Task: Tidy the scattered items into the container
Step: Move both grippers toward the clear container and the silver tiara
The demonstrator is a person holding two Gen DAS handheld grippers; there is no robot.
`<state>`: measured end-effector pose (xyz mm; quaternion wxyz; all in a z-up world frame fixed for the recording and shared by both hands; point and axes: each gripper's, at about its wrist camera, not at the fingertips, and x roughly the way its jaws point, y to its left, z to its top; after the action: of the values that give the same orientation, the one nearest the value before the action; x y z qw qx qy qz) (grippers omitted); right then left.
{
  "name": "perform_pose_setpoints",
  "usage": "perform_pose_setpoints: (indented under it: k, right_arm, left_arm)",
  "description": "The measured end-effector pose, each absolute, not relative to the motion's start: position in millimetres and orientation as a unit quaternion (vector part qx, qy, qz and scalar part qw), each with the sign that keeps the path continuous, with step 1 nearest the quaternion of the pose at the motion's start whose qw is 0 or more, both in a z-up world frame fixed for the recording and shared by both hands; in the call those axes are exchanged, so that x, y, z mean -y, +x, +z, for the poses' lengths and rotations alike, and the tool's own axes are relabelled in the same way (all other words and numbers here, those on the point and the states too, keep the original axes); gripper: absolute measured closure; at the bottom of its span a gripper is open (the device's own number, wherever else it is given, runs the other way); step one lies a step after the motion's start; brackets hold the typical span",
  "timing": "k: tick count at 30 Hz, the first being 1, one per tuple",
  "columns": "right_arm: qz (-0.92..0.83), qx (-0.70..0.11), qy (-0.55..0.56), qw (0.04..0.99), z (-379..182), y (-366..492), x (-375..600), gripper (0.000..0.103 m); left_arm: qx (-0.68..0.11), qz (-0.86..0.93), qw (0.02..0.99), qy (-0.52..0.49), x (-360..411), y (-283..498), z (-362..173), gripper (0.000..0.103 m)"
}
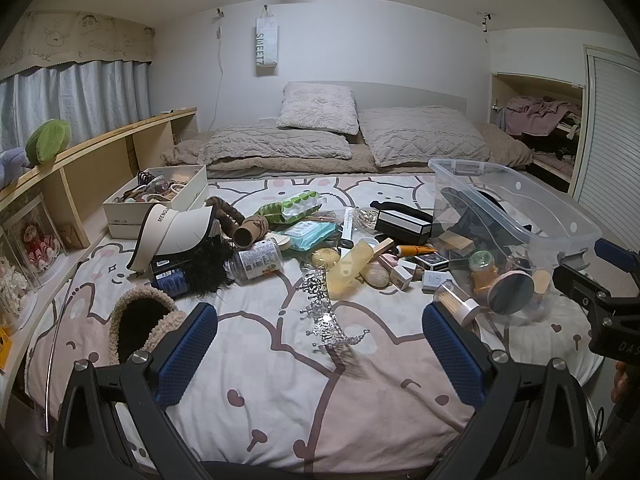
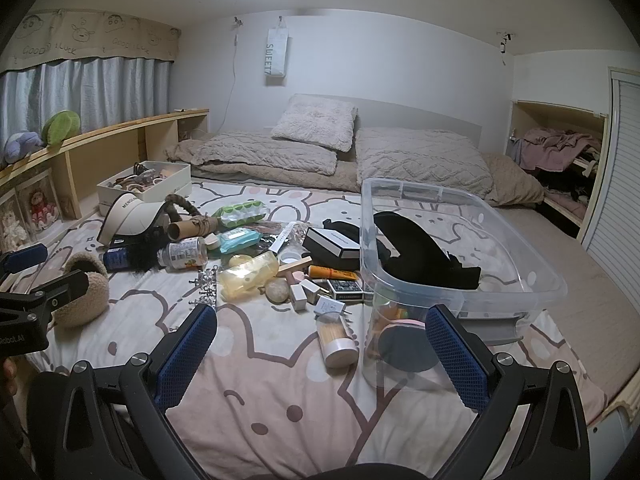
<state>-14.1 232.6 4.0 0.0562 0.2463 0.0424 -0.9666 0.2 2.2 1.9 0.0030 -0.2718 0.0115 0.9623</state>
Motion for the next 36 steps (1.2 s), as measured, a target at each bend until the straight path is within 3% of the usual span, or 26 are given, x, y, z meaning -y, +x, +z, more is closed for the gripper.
perform_pose_setpoints:
  k: [21, 36]
  right_arm:
    - [-0.966, -0.042, 0.249, 0.055, 4, -15, -232, 0.0]
    - [-0.955, -0.041, 0.288, 0.055, -27, -35, -232, 0.0]
  left_arm:
    - [-0.011, 0.962, 0.005, -0.274, -7, 2, 1, 0.0]
    - [-0.003, 0.948, 0.032, -0.317, -17, -22, -36, 0.0]
